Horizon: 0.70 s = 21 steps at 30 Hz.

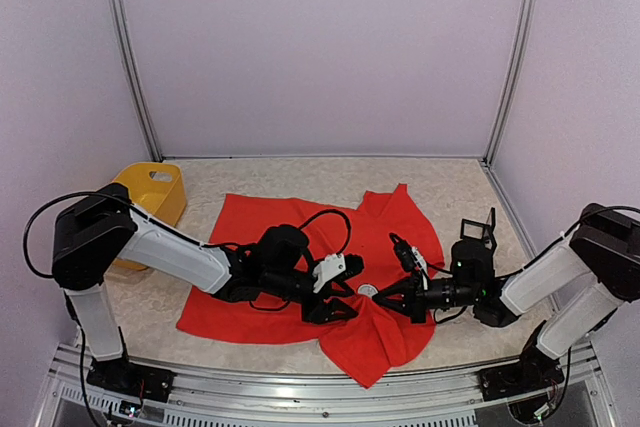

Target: Pin the brooch onto the clothing

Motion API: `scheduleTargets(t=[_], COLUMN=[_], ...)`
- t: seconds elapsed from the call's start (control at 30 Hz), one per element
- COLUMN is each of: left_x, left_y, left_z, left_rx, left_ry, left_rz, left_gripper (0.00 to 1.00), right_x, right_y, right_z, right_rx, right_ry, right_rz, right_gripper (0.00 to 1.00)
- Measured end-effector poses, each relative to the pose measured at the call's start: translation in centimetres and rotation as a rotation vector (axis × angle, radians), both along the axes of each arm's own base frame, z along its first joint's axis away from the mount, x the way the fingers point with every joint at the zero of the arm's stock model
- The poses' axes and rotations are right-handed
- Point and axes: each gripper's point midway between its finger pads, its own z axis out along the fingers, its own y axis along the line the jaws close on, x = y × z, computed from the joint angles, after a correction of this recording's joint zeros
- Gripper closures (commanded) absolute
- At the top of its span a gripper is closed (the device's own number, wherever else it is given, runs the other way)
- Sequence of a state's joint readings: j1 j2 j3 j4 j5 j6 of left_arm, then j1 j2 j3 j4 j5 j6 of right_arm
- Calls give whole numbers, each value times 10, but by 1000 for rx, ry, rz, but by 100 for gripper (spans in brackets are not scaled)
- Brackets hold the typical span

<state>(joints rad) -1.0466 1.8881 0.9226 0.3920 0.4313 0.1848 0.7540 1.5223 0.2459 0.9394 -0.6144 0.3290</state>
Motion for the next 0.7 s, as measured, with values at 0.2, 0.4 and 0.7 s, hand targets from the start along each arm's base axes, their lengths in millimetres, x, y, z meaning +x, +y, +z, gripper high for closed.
scheduleTargets(t=[0.2, 0.4, 0.7], left_x=[15, 33, 20], left_y=[17, 11, 1], left_z=[28, 51, 45], left_rx=[-52, -106, -90], left_ry=[4, 12, 34], left_rz=[6, -14, -109], left_gripper=[40, 65, 74], right_x=[-7, -7, -6], right_y=[5, 8, 10], right_z=[7, 11, 13], right_rx=[17, 22, 14], right_ry=[-23, -49, -64], right_rz=[62, 86, 102], right_gripper=[100, 100, 100])
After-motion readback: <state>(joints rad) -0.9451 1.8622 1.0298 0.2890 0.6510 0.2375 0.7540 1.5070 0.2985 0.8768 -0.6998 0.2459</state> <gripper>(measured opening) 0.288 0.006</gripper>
